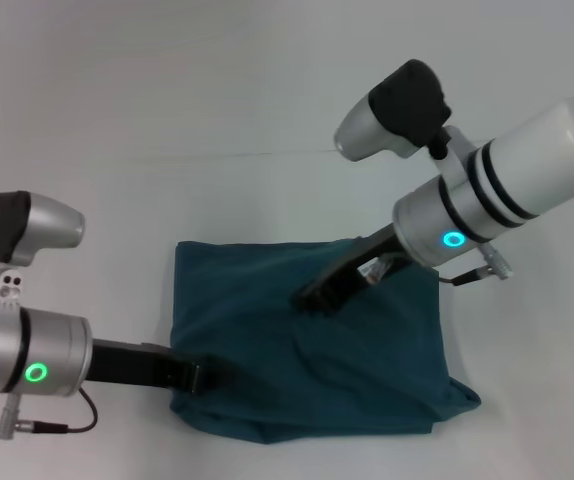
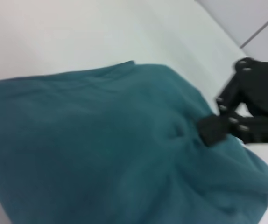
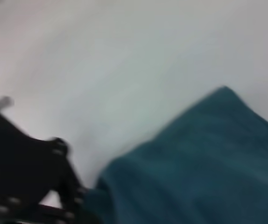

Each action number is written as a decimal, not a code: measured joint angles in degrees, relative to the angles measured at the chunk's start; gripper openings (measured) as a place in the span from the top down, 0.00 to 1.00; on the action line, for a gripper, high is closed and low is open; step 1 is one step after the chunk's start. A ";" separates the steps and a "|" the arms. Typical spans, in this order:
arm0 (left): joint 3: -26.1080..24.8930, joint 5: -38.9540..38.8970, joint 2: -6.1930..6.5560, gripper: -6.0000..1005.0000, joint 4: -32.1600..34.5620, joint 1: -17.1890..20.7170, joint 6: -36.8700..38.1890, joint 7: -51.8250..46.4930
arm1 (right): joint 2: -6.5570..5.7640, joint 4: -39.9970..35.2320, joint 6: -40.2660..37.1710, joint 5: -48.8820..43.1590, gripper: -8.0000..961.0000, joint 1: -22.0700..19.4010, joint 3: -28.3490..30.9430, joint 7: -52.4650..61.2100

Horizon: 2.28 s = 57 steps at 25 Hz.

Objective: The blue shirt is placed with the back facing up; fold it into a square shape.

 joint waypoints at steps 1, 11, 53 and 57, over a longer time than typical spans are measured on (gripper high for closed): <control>0.08 0.02 0.03 0.99 -0.60 -0.25 -0.46 -0.02 | 0.01 0.36 0.29 0.94 0.99 0.10 -0.56 -0.75; 0.60 4.02 0.11 0.99 -2.33 -1.30 -2.15 -2.40 | -0.20 15.15 12.90 1.17 0.99 5.51 -1.75 -3.51; -2.27 6.91 0.17 0.99 -1.94 -0.09 1.71 -2.53 | -3.44 -2.47 3.46 -9.88 0.89 -5.57 13.93 10.97; -2.24 6.82 0.17 0.99 -1.81 -0.42 1.75 -2.31 | -3.59 -1.68 3.64 -10.02 0.84 -6.61 16.31 9.47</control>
